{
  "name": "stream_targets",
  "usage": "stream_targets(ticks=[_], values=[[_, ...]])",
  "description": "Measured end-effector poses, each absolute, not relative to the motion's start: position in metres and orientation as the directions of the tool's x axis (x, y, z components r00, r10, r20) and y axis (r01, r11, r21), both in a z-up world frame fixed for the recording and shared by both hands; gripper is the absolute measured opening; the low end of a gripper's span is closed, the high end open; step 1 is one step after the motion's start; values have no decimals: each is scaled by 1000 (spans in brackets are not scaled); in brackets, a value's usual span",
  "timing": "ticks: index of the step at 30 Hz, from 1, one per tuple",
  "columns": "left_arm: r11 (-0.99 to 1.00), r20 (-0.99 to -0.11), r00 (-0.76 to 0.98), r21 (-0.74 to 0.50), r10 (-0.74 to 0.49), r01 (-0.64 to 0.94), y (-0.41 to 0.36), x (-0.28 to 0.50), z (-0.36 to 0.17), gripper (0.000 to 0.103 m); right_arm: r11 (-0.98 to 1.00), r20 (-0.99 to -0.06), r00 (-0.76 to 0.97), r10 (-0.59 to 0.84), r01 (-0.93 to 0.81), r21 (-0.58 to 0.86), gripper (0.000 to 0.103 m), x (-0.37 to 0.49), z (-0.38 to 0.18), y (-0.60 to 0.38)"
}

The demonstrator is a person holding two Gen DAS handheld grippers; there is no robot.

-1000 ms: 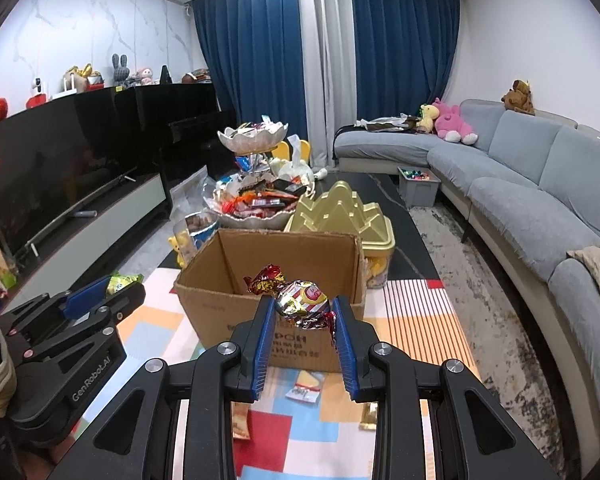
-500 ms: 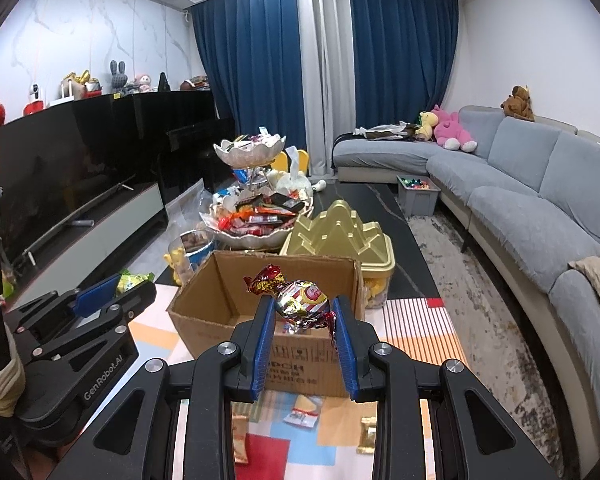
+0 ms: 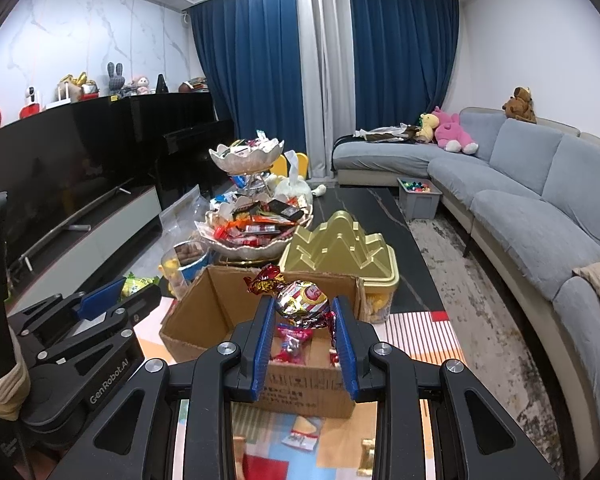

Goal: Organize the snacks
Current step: 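Lift both held candies and carry them over the cardboard box, then open both tools to drop the candies into the box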

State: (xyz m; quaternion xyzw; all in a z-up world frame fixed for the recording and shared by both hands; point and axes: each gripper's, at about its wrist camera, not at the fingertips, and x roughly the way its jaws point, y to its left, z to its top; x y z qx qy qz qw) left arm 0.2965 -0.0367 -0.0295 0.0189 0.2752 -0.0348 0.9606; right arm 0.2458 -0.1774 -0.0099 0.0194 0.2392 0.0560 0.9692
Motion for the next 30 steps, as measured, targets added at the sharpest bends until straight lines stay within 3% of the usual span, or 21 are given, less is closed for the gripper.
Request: stream_targets(ticks=[30], values=[[996, -572, 817, 6, -71, 91, -33, 360, -49, 30, 993, -515, 849, 120, -101, 65, 31, 322, -32, -173]])
